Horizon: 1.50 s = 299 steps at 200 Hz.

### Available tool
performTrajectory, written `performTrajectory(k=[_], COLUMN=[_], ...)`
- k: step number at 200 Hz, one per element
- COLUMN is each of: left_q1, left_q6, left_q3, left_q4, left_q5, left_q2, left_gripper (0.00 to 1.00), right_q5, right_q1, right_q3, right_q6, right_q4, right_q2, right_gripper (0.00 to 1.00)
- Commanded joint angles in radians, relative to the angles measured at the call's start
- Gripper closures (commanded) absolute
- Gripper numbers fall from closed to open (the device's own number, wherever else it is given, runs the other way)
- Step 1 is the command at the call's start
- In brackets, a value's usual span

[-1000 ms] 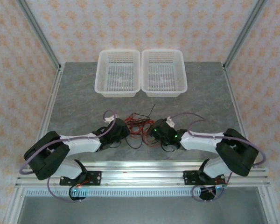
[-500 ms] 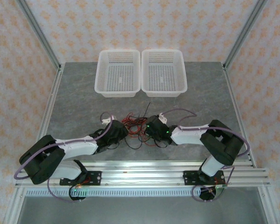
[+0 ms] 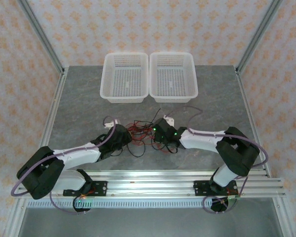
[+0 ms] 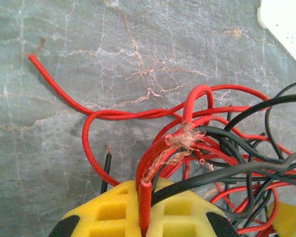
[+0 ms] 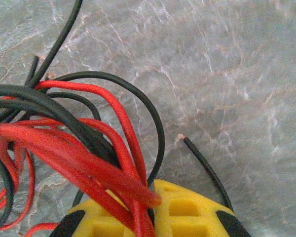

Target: Untangle the cables

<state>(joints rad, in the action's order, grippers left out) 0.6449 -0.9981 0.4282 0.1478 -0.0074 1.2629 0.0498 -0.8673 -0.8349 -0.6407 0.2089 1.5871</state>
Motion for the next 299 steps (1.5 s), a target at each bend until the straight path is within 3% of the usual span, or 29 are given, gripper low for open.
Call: performTrajectory(k=[1, 33, 64, 119, 151, 189, 213, 243, 270, 299], left_q1=[-0.015, -0.016, -0.017, -0.017, -0.017, -0.016, -0.016, -0.016, -0.007, 0.022], left_q6=[0.117, 0.206, 0.25, 0.285, 0.299, 0.297, 0.293, 0.292, 0.295, 0.297], left_q3=[0.075, 0.172, 0.236, 0.288, 0.284, 0.283, 0.287, 0.301, 0.327, 0.353], left_q4=[-0.15, -0.34, -0.472, -0.563, -0.559, -0.556, -0.551, -0.568, -0.61, -0.624], left_q5=[-0.051, -0.136, -0.214, -0.251, -0.223, -0.223, -0.219, -0.216, -0.206, -0.181], left_q2=[-0.042, -0.089, -0.139, -0.141, -0.094, -0.057, -0.065, -0.101, -0.143, -0.175], left_gripper=[1.0, 1.0, 1.0, 1.0, 0.88, 0.6, 0.51, 0.49, 0.44, 0.37], right_q5=[0.173, 0.388, 0.508, 0.691, 0.786, 0.828, 0.806, 0.767, 0.669, 0.466], right_q1=[0.012, 0.011, 0.011, -0.031, -0.04, -0.042, -0.041, -0.042, -0.042, -0.033], right_q3=[-0.082, -0.153, -0.171, -0.157, -0.133, -0.138, -0.154, -0.167, -0.17, -0.159], right_q6=[0.261, 0.377, 0.473, 0.684, 0.717, 0.677, 0.637, 0.574, 0.503, 0.414], right_q4=[0.255, 0.401, 0.441, 0.421, 0.389, 0.408, 0.438, 0.477, 0.502, 0.468], right_q2=[0.025, 0.052, 0.056, 0.038, 0.059, 0.132, 0.166, 0.12, -0.012, -0.212], right_gripper=[1.0, 1.0, 1.0, 1.0, 1.0, 1.0, 0.82, 0.61, 0.44, 0.31])
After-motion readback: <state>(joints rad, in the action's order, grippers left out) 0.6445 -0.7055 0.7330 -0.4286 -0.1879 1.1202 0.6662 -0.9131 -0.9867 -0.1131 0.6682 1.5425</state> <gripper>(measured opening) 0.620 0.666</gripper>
